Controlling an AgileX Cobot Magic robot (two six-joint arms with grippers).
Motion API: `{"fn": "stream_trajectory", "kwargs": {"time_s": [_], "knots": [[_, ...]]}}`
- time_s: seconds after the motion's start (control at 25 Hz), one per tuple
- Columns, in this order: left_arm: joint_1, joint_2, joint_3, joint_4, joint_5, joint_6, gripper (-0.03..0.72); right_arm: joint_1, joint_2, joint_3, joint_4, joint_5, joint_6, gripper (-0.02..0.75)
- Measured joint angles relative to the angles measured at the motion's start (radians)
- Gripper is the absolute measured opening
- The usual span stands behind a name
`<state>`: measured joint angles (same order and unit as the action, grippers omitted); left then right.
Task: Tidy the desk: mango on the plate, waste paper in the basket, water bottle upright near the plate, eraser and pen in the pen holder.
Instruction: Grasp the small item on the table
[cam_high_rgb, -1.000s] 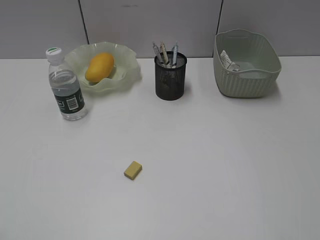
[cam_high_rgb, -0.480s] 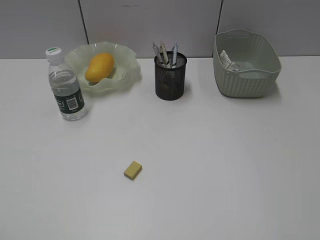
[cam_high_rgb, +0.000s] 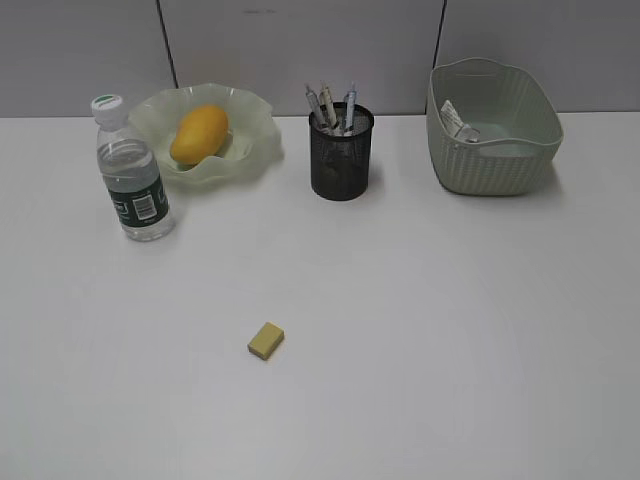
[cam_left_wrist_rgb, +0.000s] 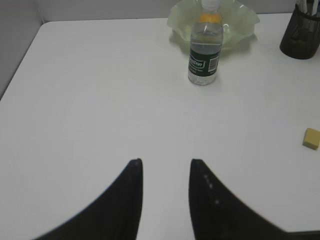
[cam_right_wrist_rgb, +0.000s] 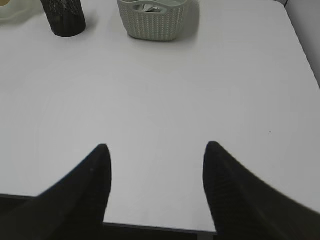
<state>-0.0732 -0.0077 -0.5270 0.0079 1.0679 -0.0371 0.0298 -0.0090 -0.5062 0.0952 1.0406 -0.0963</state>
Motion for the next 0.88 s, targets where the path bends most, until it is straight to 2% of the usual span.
{"fn": "stream_trajectory", "kwargs": {"time_s": [0.28,0.36,0.44,0.56,0.64,0.76,0.88], "knots": [[0.000,0.000,0.000,0.001,0.000,0.000,0.246,0.000,0.000,0.000,0.000,0.000,0.000,0.466],[0.000,0.000,0.000,0.004,0.000,0.000,0.269,0.000,0.000,0.000,0.000,0.000,-0.001,0.466],[0.000,0.000,0.000,0.007,0.000,0.000,0.358,0.000,0.000,0.000,0.000,0.000,-0.001,0.466],[0.000,0.000,0.000,0.010,0.000,0.000,0.532,0.000,0.000,0.000,0.000,0.000,-0.001,0.466],[0.000,0.000,0.000,0.012,0.000,0.000,0.587,0.000,0.000,0.000,0.000,0.000,-0.001,0.466],[0.000,0.000,0.000,0.012,0.000,0.000,0.588,0.000,0.000,0.000,0.000,0.000,-0.001,0.466],[0.000,0.000,0.000,0.012,0.000,0.000,0.547,0.000,0.000,0.000,0.000,0.000,-0.001,0.466]]}}
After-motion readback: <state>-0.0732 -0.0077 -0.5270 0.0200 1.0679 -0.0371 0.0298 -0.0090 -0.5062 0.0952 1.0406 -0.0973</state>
